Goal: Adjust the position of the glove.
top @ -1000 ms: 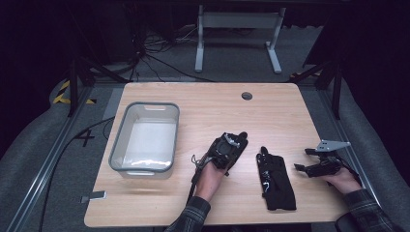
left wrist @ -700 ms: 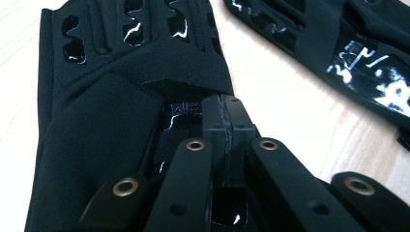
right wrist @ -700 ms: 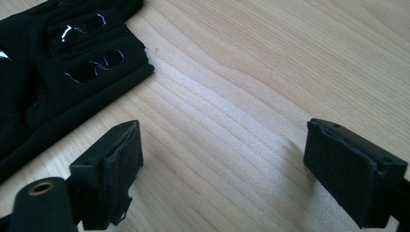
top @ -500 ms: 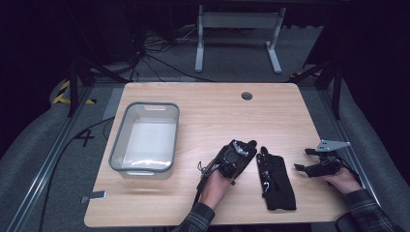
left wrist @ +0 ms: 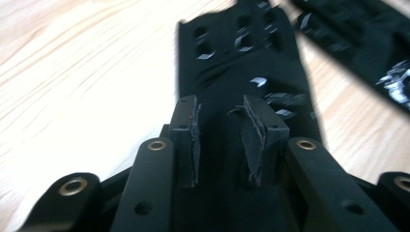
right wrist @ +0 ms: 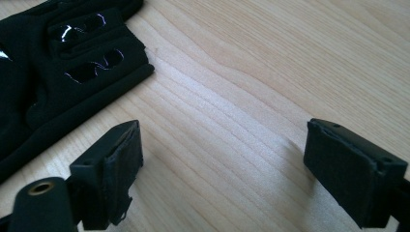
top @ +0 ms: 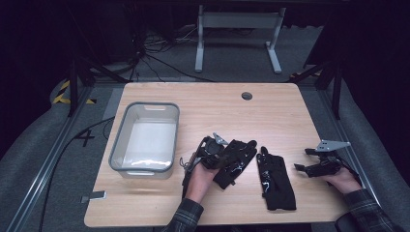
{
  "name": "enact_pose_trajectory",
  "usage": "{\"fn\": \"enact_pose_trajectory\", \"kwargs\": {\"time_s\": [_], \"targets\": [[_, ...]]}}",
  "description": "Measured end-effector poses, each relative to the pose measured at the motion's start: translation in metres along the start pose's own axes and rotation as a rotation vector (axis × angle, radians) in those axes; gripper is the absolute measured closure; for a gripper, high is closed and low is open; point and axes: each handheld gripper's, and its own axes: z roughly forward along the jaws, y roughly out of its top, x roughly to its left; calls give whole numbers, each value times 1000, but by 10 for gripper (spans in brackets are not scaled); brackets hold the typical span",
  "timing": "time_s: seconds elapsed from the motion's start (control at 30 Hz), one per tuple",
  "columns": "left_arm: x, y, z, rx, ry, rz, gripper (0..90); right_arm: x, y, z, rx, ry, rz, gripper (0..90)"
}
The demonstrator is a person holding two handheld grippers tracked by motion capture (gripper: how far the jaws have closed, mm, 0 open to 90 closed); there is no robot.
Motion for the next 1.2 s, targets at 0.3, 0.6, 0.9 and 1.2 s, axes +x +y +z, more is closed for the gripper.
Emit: {"fn": "enact_pose_trajectory", "kwargs": {"time_s": [0.3, 0.6, 0.9, 1.2], "targets": [[1, -8, 7, 89, 11, 22, 851, 0, 0, 0, 0, 0, 0, 142], [-22, -21, 0, 103, -74, 48, 849, 0, 0, 0, 0, 0, 0, 142], [-44, -33, -5, 105, -148, 72, 853, 0, 0, 0, 0, 0, 1, 142], [-62, -35, 0, 88, -225, 86, 811, 0, 0, 0, 0, 0, 0, 143]]}}
